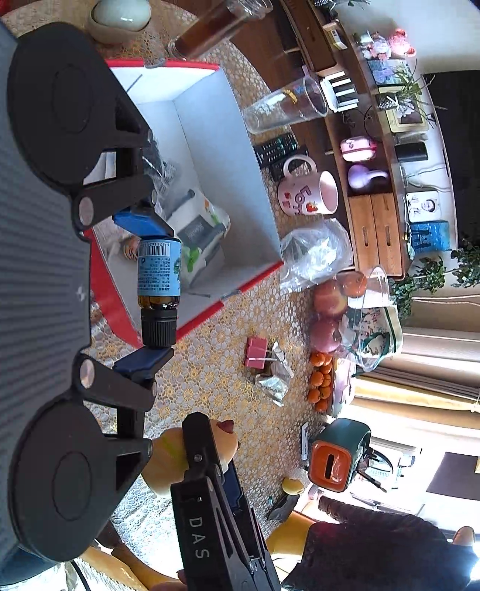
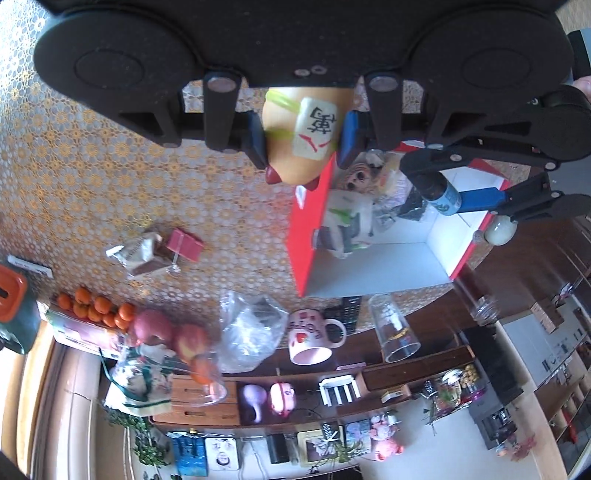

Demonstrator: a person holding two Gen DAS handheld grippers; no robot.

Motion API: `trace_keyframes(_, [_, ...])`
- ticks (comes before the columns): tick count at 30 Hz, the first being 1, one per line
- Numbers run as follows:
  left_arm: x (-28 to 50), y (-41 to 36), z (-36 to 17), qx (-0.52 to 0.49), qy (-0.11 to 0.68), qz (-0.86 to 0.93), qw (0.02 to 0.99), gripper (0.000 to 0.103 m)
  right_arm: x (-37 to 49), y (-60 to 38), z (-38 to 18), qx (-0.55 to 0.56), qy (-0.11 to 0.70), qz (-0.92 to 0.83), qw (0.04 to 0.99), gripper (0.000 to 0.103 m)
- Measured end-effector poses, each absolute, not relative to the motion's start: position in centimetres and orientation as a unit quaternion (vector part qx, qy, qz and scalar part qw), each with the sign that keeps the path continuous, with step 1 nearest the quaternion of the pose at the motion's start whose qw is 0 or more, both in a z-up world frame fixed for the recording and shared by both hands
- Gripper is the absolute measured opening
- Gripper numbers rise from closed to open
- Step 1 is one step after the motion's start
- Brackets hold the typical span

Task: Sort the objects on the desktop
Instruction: 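Carry the bottle and figurine over the red box with both grippers, then open both grippers to drop the bottle and figurine into the box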

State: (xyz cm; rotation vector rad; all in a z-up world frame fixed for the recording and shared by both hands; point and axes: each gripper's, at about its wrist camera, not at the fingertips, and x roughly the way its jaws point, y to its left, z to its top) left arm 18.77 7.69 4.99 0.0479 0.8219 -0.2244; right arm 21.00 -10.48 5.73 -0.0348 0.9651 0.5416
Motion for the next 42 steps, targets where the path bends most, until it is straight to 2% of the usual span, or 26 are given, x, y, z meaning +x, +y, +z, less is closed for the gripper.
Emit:
trace_keyframes(10, [17.8, 14.8, 4.9, 0.012, 0.404, -0.064, 0.912, 0.061, 21.0, -4.8, 5.6, -0.036, 0.455, 0.275, 0.846, 0.039])
trace_keyframes(22, [19.5, 18.0, 4.1, 0.014, 0.407, -0.056, 0.911, 0.061, 23.2, -0.6, 4.7, -0.052, 0.458, 0.273, 0.845, 0.039])
trace_keyframes(31, [22.0, 19.4, 0.7, 0.002, 0.431, -0.040, 0.901, 0.061, 26.0, 1.9, 0.5, -0.072, 0.484, 0.260, 0.832, 0.039])
trace_keyframes(42, [23.5, 19.9, -2.2, -0.005, 0.456, -0.044, 0.889, 0.061, 25.7, 5.0, -4.1, -0.152, 0.509, 0.271, 0.803, 0.041])
